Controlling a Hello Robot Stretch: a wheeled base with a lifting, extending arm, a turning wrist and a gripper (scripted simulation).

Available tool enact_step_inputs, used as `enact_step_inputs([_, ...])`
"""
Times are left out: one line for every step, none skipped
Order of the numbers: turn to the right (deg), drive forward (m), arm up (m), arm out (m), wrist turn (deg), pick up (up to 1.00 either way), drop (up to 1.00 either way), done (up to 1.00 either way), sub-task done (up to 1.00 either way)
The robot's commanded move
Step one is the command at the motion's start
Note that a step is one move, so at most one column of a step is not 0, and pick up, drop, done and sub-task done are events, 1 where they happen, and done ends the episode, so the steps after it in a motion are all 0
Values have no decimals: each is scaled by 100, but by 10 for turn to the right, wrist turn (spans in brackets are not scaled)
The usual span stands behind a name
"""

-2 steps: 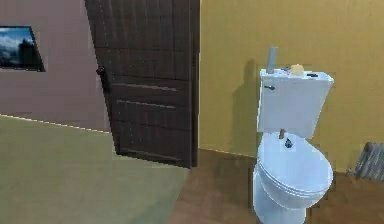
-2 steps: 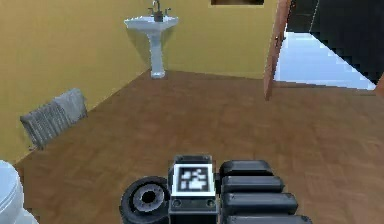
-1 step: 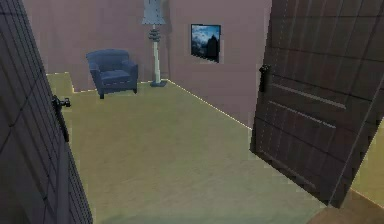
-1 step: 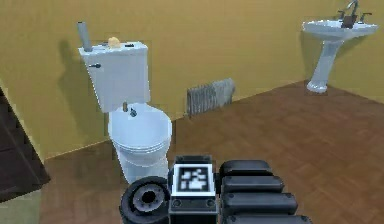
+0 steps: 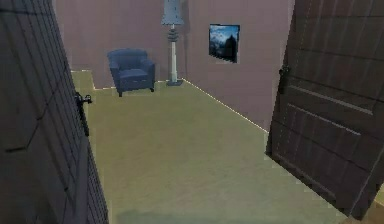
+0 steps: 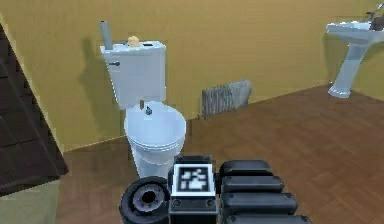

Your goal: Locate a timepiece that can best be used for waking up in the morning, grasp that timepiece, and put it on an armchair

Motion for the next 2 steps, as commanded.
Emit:
enact_step_inputs([-30, 0, 0, 0, 0, 0, 0, 0, 0])
enact_step_inputs([450, 0, 0, 0, 0, 0, 0, 0, 0])
